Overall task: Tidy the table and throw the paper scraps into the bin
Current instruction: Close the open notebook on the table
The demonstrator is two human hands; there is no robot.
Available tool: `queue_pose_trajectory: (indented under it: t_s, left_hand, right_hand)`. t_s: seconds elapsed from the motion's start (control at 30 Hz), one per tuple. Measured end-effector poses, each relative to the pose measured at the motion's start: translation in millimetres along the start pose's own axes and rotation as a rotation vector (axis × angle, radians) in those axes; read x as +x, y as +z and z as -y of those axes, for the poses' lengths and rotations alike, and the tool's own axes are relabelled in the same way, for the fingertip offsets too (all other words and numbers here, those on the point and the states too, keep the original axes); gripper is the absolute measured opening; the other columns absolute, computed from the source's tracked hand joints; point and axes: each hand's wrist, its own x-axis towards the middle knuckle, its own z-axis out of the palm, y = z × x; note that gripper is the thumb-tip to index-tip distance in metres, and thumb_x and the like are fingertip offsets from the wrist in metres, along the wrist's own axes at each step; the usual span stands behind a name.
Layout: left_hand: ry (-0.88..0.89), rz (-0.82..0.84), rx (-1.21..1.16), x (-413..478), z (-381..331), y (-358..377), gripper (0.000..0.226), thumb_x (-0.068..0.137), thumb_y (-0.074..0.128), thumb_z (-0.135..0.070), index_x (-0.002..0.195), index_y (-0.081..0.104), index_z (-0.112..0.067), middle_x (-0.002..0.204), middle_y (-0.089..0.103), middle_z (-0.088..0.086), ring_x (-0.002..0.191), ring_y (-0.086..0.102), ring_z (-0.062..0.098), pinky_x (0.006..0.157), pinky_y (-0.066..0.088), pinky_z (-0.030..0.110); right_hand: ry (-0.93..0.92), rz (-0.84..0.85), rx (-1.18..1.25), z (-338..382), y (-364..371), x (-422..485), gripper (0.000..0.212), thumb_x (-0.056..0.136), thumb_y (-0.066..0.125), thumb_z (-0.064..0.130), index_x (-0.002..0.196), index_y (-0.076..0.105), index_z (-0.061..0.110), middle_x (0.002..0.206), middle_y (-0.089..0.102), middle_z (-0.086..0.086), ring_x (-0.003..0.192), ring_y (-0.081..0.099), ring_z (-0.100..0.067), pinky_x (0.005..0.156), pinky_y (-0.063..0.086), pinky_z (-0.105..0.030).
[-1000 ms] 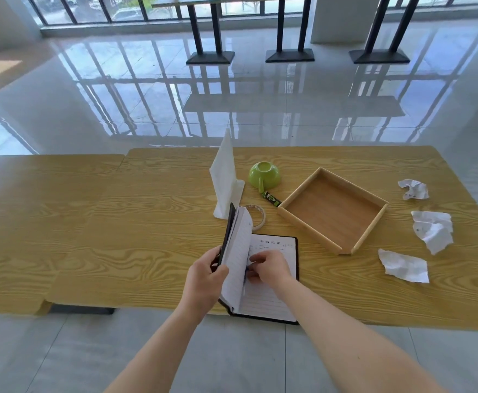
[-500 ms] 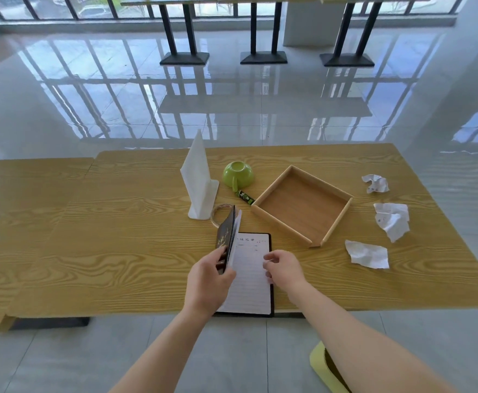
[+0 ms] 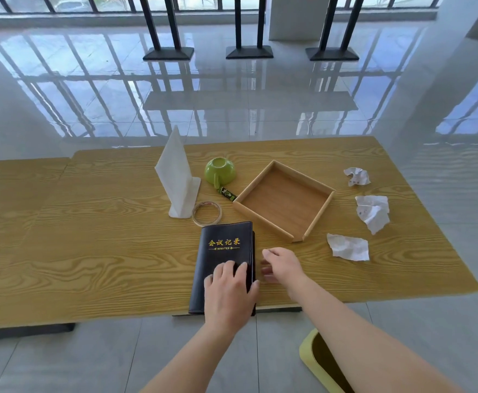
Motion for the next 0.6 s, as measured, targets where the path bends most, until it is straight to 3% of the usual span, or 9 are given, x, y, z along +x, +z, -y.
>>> queue_pose_trajectory:
  t_s: [0.1,0.23,0.3,0.43,0.6]
  left_hand:
    - [0.021,0.082,0.071,-4,9,11,0.049,0.097,0.023,-0.052,0.142,0.036,-0.037,0.147,0.039,-0.006,0.142,0.022,0.025,0.113,0.021,0.056]
    - [0.074,0.150,0.075,-6,23,14,0.045,0.100,0.029,-0.046,0.145,0.030,-0.042,0.154,0.028,-0.009,0.147,0.010,0.028,0.112,0.013,0.065]
    - [0.072,0.135,0.015,-6,28,12,0.043,0.100,0.035,-0.043,0.143,0.036,-0.040,0.154,0.031,-0.010,0.147,0.012,0.024,0.114,0.015,0.061]
    - [0.019,-0.027,-0.056,-2,51,4,0.043,0.093,0.057,-0.038,0.134,0.055,-0.024,0.142,0.048,0.005,0.138,0.034,0.026,0.109,0.034,0.047]
    - [-0.150,0.038,-0.163,9,69,1,0.060,0.091,0.061,-0.042,0.143,0.042,-0.019,0.145,0.039,0.012,0.133,0.037,0.026,0.101,0.043,0.035]
  right_hand:
    - [-0.024,0.021,-0.073,0,3,0,0.022,0.099,0.055,0.033,0.106,0.069,0.017,0.109,0.070,-0.008,0.100,0.067,-0.028,0.086,0.060,-0.047]
    - [-0.085,0.026,-0.334,-1,11,0,0.052,0.093,0.062,0.042,0.136,0.057,0.011,0.130,0.062,-0.006,0.118,0.060,-0.025,0.101,0.051,-0.046]
    - [-0.117,0.007,-0.459,-1,16,0,0.056,0.092,0.063,0.043,0.137,0.055,0.011,0.132,0.061,-0.006,0.119,0.058,-0.024,0.102,0.049,-0.040]
    - [-0.166,-0.025,-0.585,-1,24,-1,0.037,0.092,0.064,0.038,0.121,0.065,0.016,0.115,0.069,-0.002,0.102,0.064,-0.021,0.087,0.054,-0.038]
    - [-0.166,-0.117,-0.678,3,30,-1,0.039,0.090,0.069,0.035,0.122,0.064,0.014,0.116,0.069,-0.004,0.106,0.063,-0.024,0.082,0.048,-0.031]
